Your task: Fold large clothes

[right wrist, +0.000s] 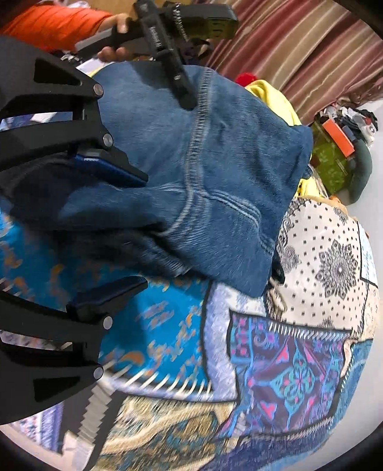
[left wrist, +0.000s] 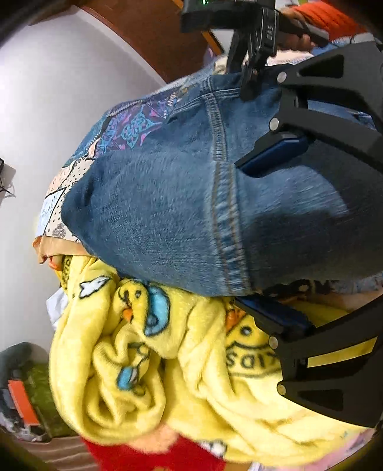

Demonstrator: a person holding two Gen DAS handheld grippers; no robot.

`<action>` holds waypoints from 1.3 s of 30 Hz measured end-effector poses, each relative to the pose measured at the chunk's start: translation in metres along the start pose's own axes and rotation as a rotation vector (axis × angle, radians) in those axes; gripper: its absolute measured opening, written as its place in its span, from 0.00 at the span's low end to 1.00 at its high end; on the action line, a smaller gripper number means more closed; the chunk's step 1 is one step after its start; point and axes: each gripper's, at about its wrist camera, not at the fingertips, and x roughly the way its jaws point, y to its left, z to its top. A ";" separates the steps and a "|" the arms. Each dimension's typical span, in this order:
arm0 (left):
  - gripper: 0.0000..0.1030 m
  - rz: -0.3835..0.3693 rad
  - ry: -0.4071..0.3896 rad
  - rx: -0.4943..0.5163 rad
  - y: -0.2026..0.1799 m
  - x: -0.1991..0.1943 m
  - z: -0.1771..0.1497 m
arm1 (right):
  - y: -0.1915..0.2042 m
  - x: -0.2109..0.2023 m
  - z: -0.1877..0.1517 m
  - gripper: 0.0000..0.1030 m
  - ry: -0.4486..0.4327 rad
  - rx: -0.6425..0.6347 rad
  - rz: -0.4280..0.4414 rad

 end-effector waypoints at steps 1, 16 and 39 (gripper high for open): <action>0.80 0.026 -0.011 0.025 -0.005 -0.007 -0.002 | 0.000 -0.005 -0.002 0.58 -0.007 -0.013 -0.016; 0.83 0.183 -0.021 0.265 -0.046 -0.042 -0.049 | 0.062 -0.005 -0.025 0.60 -0.043 -0.189 -0.093; 0.83 0.162 -0.369 0.278 -0.124 -0.232 -0.091 | 0.086 -0.209 -0.093 0.60 -0.459 -0.147 -0.120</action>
